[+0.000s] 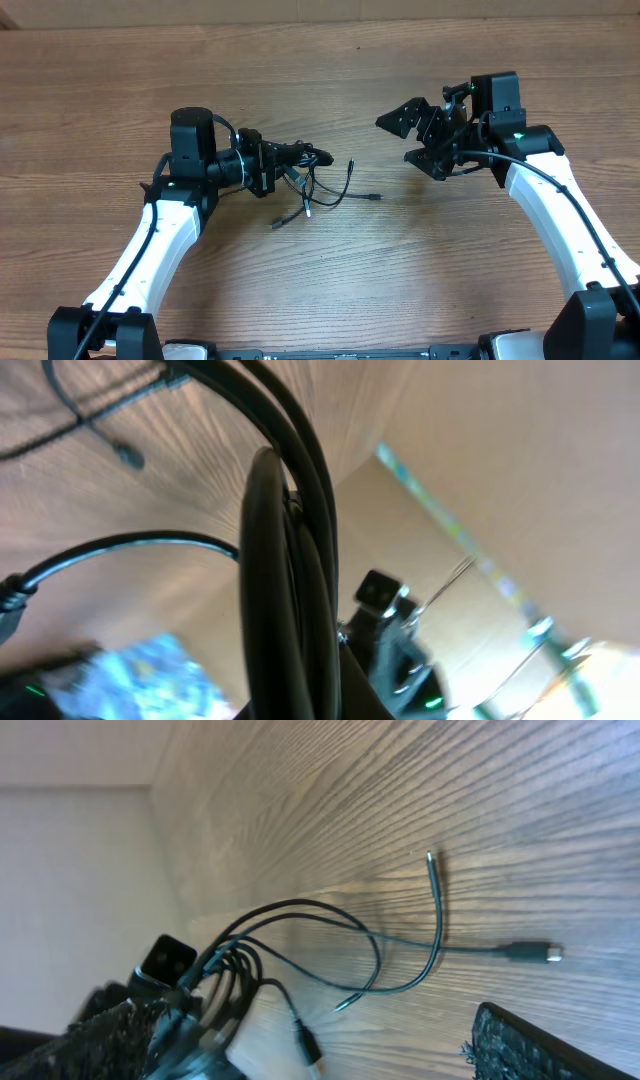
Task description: Untangle cables
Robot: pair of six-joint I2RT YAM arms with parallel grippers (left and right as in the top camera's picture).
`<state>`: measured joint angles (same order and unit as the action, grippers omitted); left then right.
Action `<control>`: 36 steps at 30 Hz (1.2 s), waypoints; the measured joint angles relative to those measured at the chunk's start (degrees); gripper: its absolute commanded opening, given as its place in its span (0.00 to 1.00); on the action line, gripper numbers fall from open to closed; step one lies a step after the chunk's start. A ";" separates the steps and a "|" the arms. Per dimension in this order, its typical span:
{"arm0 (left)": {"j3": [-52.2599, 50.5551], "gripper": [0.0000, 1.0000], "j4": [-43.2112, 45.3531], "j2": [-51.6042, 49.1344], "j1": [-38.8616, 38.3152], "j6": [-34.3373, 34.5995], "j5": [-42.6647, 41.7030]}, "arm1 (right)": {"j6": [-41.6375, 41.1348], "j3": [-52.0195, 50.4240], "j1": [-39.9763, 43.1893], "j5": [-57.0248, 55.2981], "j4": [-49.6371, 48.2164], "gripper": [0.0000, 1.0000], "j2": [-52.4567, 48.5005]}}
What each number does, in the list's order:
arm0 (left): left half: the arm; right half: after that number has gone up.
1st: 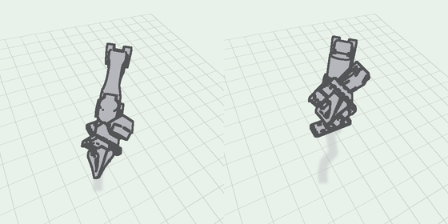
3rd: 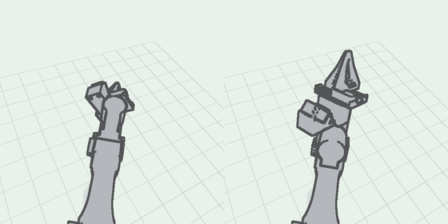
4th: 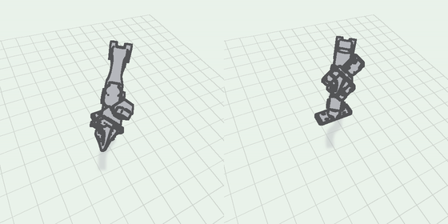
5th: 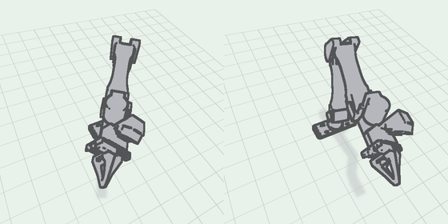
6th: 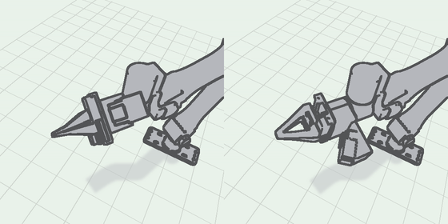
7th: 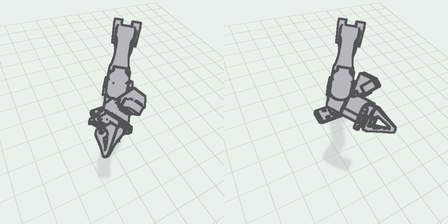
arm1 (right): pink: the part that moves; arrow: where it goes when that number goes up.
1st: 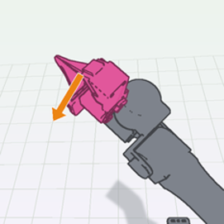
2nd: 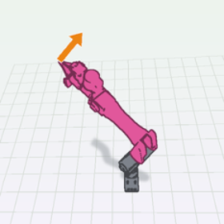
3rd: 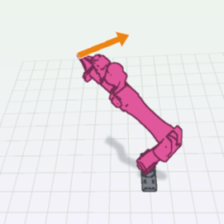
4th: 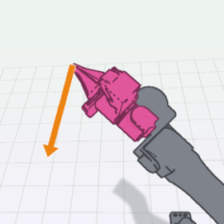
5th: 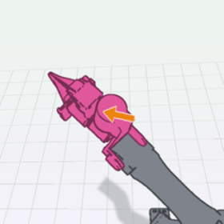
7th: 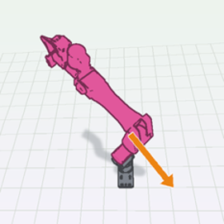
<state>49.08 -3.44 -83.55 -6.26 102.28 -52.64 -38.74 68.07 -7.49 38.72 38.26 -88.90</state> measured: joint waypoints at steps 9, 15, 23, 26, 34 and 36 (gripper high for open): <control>0.00 0.04 2.14 0.00 -0.02 15.13 7.85 | 27.61 -0.35 -0.96 -0.17 -0.33 1.00 0.00; 0.00 0.04 2.14 0.00 -0.02 16.35 9.38 | 32.59 -6.54 -7.30 -0.13 -9.29 1.00 0.00; 0.00 0.04 1.73 0.00 -0.02 16.35 9.66 | 35.89 -8.94 -12.09 -0.35 -23.12 0.91 0.00; 0.00 0.04 1.75 0.00 -0.02 16.33 9.60 | 41.70 -8.94 -12.50 -0.44 -27.54 0.83 0.00; 0.00 0.04 1.73 0.00 -0.02 16.35 8.72 | 54.55 -8.94 -12.55 -0.35 -30.47 0.66 0.00; 0.00 0.05 1.73 0.00 0.00 16.35 8.41 | 55.52 -8.94 -12.55 -0.33 -31.52 0.67 -0.11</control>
<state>49.08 -1.72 -83.55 -6.26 118.63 -44.23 16.78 59.13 -20.03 38.39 6.74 -89.01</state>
